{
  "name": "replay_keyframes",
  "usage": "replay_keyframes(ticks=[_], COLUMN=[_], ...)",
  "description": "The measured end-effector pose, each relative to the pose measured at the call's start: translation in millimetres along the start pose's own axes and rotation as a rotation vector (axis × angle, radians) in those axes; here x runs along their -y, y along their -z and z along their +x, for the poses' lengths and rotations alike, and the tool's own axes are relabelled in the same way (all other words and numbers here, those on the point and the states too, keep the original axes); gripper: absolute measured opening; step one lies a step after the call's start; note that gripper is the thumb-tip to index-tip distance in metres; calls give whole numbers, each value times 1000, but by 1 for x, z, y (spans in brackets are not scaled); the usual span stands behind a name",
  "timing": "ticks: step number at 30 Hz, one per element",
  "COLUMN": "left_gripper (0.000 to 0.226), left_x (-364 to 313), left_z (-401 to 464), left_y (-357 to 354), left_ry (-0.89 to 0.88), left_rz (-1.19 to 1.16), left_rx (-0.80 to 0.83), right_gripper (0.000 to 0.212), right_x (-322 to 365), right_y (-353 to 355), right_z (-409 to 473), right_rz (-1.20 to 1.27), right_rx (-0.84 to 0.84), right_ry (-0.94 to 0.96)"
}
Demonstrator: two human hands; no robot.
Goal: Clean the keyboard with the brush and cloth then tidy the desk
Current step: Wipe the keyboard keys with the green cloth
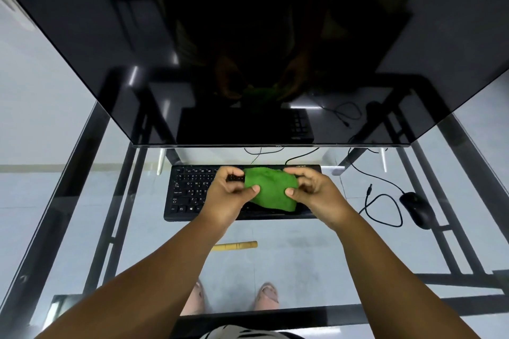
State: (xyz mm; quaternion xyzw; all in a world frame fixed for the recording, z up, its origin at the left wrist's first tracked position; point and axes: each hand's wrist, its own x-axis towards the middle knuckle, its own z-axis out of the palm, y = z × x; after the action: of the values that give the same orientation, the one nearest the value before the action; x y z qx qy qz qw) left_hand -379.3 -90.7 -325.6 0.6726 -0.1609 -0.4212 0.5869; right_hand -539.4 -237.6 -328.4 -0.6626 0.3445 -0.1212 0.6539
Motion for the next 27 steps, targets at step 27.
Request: replay_keyframes(ticks=[27], left_gripper=[49], left_x=[44], left_z=[11], left_y=[54], left_ry=[-264], left_rz=[1153], left_rx=[-115], right_gripper=[59], right_x=[-34], right_y=[-37], right_z=[0], right_rz=[-951], right_rx=[58], right_ry=[322])
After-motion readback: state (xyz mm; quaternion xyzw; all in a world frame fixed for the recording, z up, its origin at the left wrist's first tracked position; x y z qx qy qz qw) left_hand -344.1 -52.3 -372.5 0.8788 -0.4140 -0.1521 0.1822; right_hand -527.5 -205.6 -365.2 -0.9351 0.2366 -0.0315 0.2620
